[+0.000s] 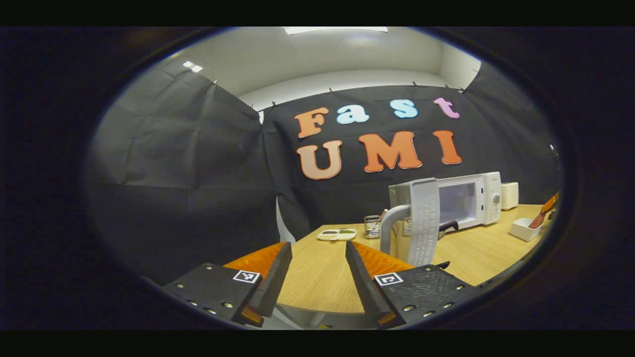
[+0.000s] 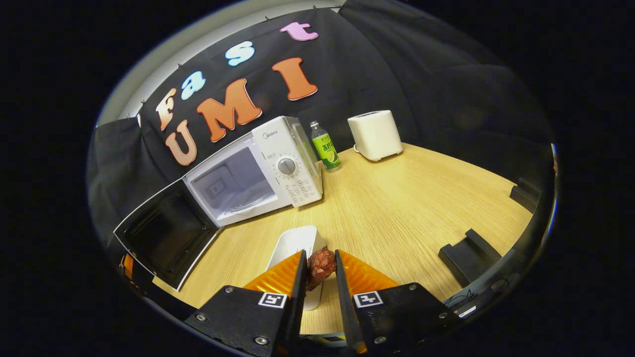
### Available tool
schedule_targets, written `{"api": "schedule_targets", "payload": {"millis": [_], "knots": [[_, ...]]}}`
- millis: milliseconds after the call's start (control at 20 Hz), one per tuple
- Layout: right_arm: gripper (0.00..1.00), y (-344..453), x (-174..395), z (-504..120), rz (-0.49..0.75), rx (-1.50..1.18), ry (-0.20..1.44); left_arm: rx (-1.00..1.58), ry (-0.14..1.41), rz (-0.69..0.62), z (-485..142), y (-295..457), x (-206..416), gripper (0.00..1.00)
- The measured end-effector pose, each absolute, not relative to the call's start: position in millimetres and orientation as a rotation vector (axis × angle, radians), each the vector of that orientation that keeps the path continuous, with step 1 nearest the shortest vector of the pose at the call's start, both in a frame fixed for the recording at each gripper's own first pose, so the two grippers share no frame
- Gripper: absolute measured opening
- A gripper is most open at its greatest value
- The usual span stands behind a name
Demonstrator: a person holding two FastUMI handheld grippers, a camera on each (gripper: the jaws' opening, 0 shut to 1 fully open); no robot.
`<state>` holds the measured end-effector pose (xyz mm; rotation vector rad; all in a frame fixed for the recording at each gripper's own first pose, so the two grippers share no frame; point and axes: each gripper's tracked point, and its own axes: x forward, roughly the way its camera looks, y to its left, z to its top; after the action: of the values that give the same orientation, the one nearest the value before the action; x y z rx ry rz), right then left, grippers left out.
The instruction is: Open the microwave oven with the left hand, put the food in, and close the microwave oven.
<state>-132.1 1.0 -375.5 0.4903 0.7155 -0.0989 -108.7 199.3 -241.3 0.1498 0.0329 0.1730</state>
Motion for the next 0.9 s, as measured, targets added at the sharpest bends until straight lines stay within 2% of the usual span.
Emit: {"api": "schedule_targets", "payload": {"millis": [350,550,800,900], "knots": [[0.36,4,-131,-382,-0.097,0.685,0.743,0.119,0.040,0.188,-247,198,-100,0.68],[0.16,9,-122,-378,-0.085,0.811,0.737,0.108,0.049,0.191,-251,198,-97,0.68],[0.13,-2,-105,-365,-0.082,0.698,0.695,0.131,0.058,0.195,-250,200,-92,0.68],[0.13,-8,-98,-359,-0.094,0.634,0.680,0.142,0.087,0.205,-256,202,-91,0.75]]}}
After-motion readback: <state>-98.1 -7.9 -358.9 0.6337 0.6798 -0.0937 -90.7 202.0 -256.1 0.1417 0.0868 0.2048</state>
